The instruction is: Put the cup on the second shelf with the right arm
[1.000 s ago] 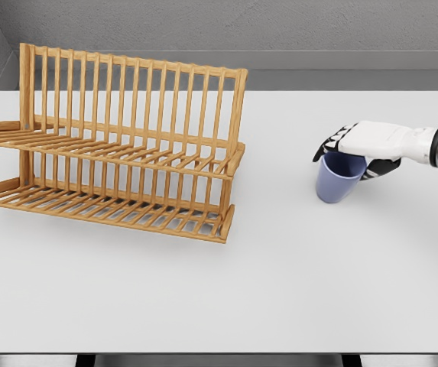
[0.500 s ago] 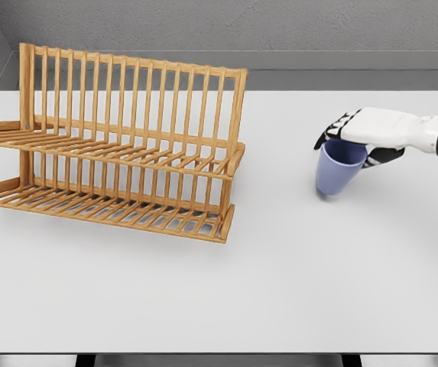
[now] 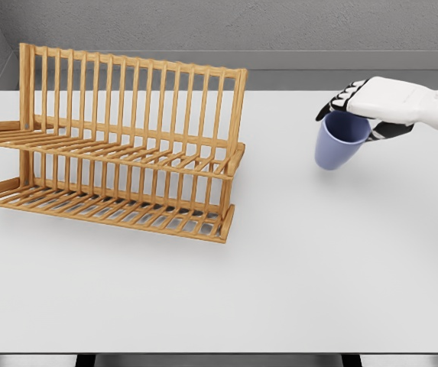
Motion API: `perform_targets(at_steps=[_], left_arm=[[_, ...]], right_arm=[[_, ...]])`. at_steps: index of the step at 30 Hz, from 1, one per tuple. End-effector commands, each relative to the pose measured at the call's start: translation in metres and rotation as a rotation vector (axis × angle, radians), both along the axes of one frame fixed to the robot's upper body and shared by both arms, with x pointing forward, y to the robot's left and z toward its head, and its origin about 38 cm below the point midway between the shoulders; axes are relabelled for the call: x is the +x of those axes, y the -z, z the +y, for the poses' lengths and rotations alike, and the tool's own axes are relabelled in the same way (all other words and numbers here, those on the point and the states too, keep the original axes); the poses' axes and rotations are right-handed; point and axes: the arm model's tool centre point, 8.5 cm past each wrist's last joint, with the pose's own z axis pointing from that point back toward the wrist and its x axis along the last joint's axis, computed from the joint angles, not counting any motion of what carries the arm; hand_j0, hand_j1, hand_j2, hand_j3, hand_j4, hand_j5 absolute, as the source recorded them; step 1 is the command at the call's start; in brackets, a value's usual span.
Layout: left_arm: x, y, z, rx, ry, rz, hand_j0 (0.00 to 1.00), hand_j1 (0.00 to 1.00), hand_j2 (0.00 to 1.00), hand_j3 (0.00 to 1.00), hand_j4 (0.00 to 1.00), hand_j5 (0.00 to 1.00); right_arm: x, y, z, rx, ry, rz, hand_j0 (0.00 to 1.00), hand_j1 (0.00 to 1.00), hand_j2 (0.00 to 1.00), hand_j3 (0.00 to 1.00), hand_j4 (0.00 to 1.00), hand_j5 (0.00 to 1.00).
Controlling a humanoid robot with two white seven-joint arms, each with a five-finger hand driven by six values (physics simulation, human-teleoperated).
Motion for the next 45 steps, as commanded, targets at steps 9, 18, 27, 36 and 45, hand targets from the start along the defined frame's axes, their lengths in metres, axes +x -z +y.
perform_targets(at_steps=[9,18,27,36,45], left_arm=[[0.000,0.000,0.000,0.000,0.000,0.000,1.00,1.00,1.00,1.00,1.00,1.00],[0.000,0.000,0.000,0.000,0.000,0.000,1.00,1.00,1.00,1.00,1.00,1.00],[0.000,0.000,0.000,0.000,0.000,0.000,1.00,1.00,1.00,1.00,1.00,1.00],[0.000,0.000,0.000,0.000,0.000,0.000,1.00,1.00,1.00,1.00,1.00,1.00],[0.000,0.000,0.000,0.000,0.000,0.000,1.00,1.00,1.00,1.00,1.00,1.00]], right_arm=[[-0.004,-0.009,0.010,0.008,-0.034,-0.025,0.69,0.69,0.69,0.69,0.69,0.69],[-0.009,-0.026,0.018,0.026,-0.060,-0.077,0.69,0.69,0.69,0.69,0.69,0.69],[-0.017,-0.047,0.025,0.040,-0.083,-0.140,0.69,0.69,0.69,0.69,0.69,0.69],[-0.027,-0.070,0.035,0.049,-0.128,-0.211,0.68,0.68,0.68,0.68,0.68,0.68],[-0.042,-0.077,0.058,0.055,-0.204,-0.247,0.68,0.68,0.68,0.68,0.68,0.68]])
